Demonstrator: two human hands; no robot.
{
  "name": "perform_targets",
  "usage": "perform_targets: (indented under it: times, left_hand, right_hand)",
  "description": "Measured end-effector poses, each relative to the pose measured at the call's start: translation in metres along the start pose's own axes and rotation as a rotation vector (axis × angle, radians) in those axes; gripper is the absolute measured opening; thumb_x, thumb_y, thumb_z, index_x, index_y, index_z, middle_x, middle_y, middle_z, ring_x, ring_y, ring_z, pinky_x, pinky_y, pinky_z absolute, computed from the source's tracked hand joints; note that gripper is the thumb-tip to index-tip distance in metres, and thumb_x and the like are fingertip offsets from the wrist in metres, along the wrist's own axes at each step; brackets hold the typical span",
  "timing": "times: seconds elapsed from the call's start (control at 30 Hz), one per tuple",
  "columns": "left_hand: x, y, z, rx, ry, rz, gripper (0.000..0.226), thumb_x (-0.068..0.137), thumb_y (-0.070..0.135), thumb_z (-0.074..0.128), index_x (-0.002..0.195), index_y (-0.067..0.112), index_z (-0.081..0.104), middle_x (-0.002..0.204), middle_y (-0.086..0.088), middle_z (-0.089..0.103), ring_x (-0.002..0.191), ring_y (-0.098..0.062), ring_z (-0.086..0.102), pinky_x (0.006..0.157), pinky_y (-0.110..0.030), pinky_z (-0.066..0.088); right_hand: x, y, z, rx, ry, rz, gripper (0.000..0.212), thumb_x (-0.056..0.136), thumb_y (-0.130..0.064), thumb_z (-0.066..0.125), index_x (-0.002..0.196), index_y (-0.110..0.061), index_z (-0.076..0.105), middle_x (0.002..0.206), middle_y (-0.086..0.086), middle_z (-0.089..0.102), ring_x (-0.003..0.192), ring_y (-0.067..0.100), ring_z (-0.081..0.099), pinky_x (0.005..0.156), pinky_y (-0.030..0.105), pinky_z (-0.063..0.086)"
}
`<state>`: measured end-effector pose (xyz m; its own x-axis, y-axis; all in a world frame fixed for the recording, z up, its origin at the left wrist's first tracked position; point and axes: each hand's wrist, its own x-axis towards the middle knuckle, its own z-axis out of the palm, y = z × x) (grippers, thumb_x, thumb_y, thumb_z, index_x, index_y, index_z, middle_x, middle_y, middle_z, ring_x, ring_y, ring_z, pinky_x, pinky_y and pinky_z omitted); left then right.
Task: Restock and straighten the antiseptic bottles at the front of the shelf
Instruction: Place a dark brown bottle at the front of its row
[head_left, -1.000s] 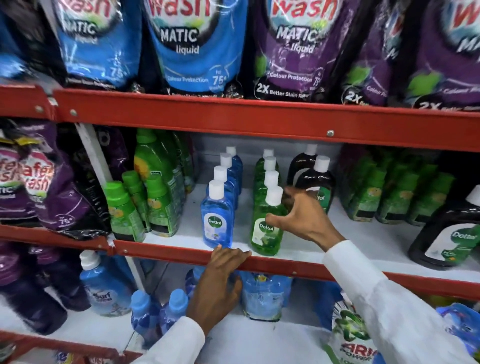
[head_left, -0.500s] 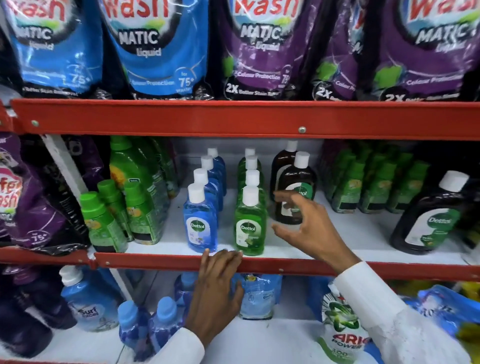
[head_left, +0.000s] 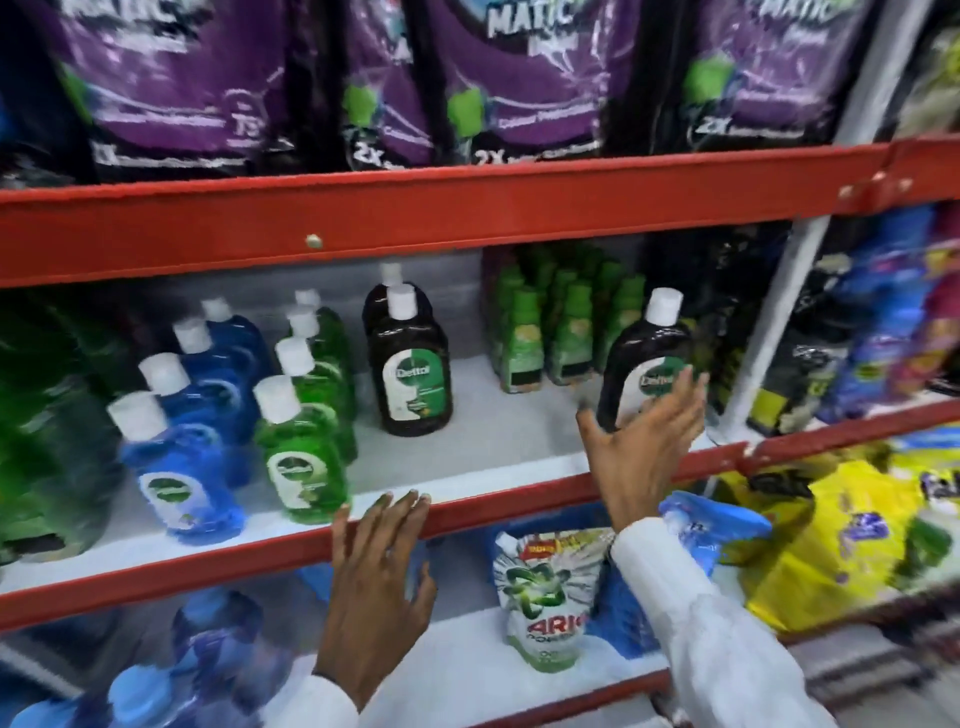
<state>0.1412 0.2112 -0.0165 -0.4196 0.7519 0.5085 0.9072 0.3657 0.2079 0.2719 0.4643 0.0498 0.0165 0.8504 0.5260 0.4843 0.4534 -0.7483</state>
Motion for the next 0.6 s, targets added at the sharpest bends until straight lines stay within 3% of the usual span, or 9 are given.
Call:
perform_targets:
  times: [0.13,0.27,0.4,0.6]
  left_hand:
    - [0.0,-0.001,0.001,0.016,0.021,0.009,0.063,0.077,0.033,0.052,0.138,0.018,0.049,0.137,0.001,0.057,0.13,-0.021,0.045,0.112,-0.057,0.027]
    - [0.0,0.001,0.0,0.021,0.016,-0.007,0.062,0.078,0.031,0.054,0.138,0.019,0.048,0.138,0.003,0.056,0.131,-0.02,0.044,0.113,-0.056,0.026]
    - [0.0,0.002,-0.003,0.037,-0.013,-0.019,0.067,0.077,0.027,0.059,0.142,0.023,0.043,0.142,0.005,0.052,0.134,-0.018,0.043,0.116,-0.054,0.023]
    - [-0.006,-0.008,-0.014,0.094,-0.038,-0.02,0.073,0.078,0.021,0.064,0.145,0.028,0.037,0.144,0.002,0.051,0.135,-0.024,0.042,0.116,-0.053,0.026]
  right_hand:
    - [0.026,0.017,0.01,0.065,-0.071,0.101,0.123,0.066,-0.048,0.085,0.15,0.004,0.011,0.154,0.029,0.029,0.14,0.044,0.032,0.116,0.049,0.03]
    - [0.034,0.017,0.012,0.092,-0.077,0.121,0.116,0.063,-0.041,0.088,0.144,0.007,0.021,0.144,0.029,0.039,0.133,0.044,0.039,0.109,0.05,0.039]
    - [0.015,-0.002,0.008,0.117,-0.074,0.057,0.106,0.056,-0.043,0.089,0.135,0.001,0.032,0.129,0.023,0.05,0.12,0.041,0.052,0.095,0.048,0.049]
    - [-0.044,-0.064,0.019,0.142,-0.232,-0.074,0.107,0.053,-0.057,0.085,0.13,-0.003,0.036,0.125,0.017,0.053,0.113,0.038,0.058,0.085,0.047,0.053]
